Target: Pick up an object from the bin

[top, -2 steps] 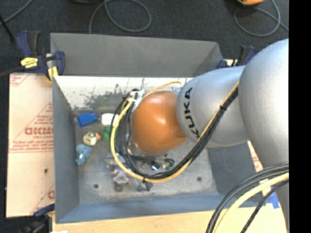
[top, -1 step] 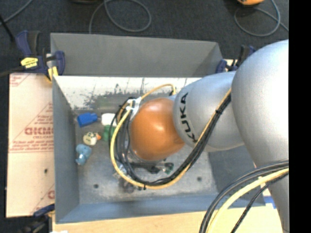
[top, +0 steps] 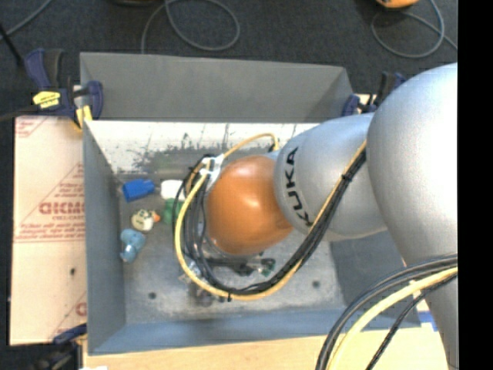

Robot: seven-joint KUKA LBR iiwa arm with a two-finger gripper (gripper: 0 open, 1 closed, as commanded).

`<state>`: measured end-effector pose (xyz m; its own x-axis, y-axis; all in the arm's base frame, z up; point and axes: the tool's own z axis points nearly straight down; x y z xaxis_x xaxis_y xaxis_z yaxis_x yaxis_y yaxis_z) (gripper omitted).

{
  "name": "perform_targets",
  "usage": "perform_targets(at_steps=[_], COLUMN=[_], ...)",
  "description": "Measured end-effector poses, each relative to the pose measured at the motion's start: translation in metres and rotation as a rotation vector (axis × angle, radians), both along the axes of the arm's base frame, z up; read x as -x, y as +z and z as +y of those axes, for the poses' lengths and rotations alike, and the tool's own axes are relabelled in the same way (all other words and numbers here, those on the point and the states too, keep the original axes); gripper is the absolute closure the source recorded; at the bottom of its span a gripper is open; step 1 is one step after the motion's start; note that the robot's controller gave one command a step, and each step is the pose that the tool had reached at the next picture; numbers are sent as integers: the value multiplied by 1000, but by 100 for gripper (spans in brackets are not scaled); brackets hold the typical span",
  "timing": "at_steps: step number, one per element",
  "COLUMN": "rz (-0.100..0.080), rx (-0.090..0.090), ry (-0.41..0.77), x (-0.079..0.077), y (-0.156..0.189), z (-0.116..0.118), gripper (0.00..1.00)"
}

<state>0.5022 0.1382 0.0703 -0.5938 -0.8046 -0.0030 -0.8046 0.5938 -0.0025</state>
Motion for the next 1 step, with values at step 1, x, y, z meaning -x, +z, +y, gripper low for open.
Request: perform_targets(at_steps=[1], rz=[-1], rx=[-1], ry=[-1], x=[0], y=[3], z=[0], gripper=[100])
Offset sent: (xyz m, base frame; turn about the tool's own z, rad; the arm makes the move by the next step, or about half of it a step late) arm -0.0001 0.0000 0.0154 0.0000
